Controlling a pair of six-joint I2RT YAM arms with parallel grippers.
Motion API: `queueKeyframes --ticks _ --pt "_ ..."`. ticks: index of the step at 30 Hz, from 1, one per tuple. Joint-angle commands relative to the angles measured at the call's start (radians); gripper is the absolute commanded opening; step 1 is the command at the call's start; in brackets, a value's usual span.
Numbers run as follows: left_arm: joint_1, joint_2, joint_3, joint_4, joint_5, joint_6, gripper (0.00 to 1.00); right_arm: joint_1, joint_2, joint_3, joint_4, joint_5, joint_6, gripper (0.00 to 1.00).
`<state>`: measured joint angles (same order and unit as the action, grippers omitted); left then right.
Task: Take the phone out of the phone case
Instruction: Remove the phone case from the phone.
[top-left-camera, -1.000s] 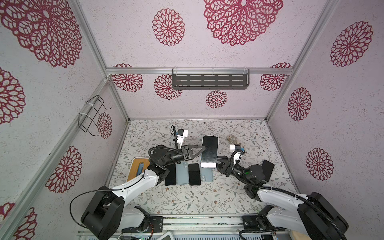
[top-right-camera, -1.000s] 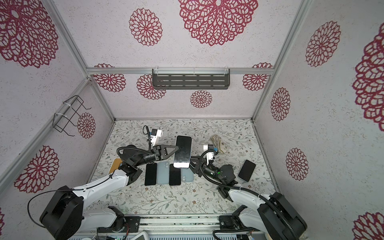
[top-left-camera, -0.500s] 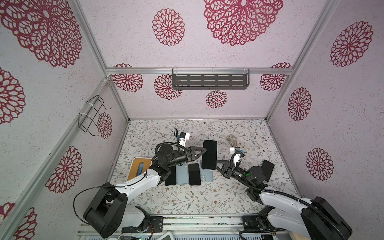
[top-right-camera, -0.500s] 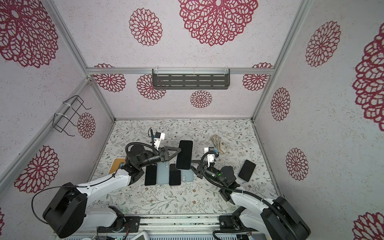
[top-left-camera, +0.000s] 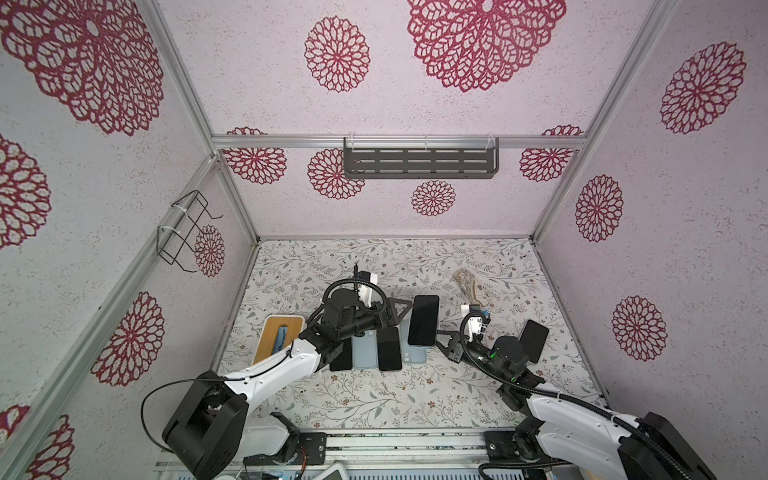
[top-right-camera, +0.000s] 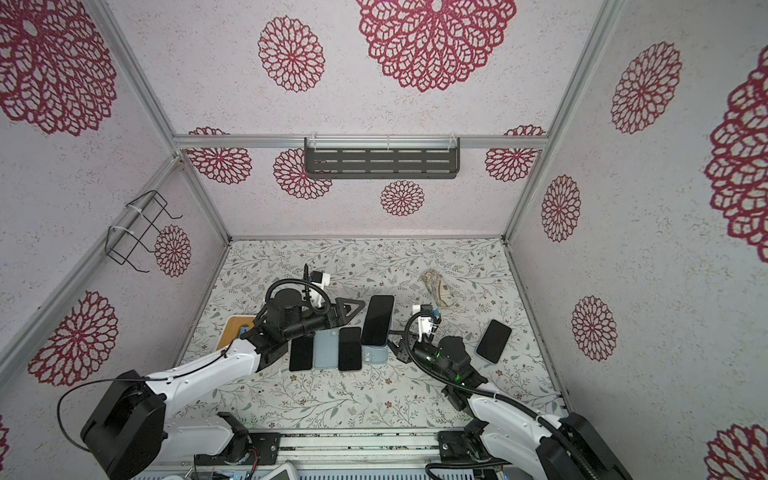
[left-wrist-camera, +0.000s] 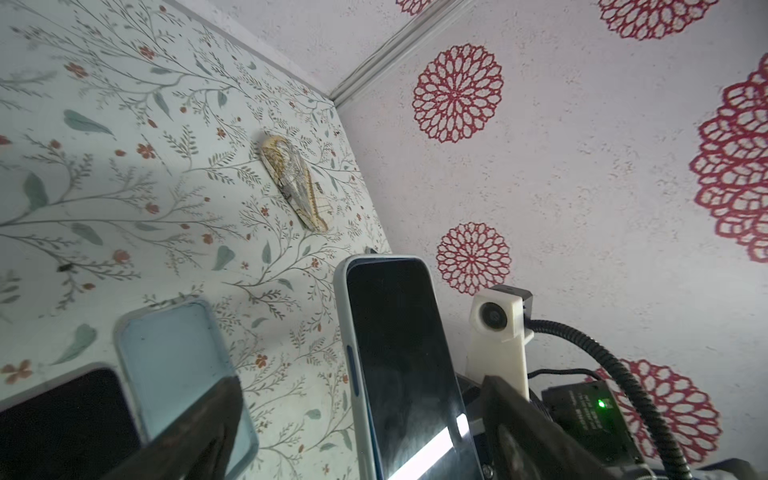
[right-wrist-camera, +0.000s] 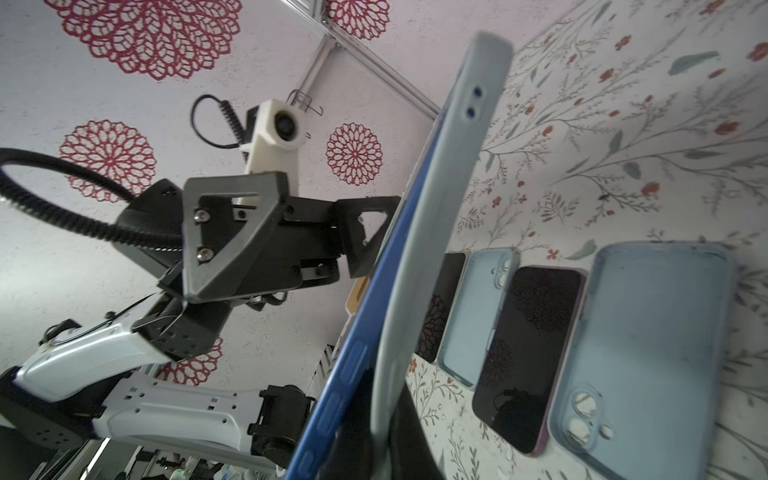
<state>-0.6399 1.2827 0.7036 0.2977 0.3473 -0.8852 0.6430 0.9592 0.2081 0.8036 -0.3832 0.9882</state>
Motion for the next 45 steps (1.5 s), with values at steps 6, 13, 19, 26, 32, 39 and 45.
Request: queueKeyframes --ticks 6,13,19,26,32,39,45 --pt "-0.263 -0.019 0.181 -0.360 -0.310 0.417 0.95 -0.004 -0.060 0.023 -0.094 0.084 -0.030 0.00" --pt "-0.387 -0.037 0.182 -0.428 -0.415 0.588 0.90 -0.017 -0.086 0.019 -0.129 0.089 -0.027 0.00" --pt "-0.430 -0.028 0.167 -0.457 -0.452 0.670 0.88 -0.023 -0.098 0.010 -0.127 0.081 -0.021 0.00" --pt "-0.465 0.024 0.164 -0.403 -0.487 0.771 0.86 -0.023 -0.093 0.009 -0.109 0.063 -0.007 0.00" --pt "-0.476 0.101 0.199 -0.380 -0.513 0.845 0.82 -0.023 -0.093 -0.005 -0.086 0.057 0.011 0.00" --pt "-0.482 0.165 0.220 -0.337 -0.606 0.888 0.70 -0.023 -0.093 -0.017 -0.055 0.045 0.029 0.00" --pt "-0.491 0.202 0.224 -0.288 -0.654 0.932 0.60 -0.023 -0.093 -0.022 -0.037 0.030 0.040 0.00"
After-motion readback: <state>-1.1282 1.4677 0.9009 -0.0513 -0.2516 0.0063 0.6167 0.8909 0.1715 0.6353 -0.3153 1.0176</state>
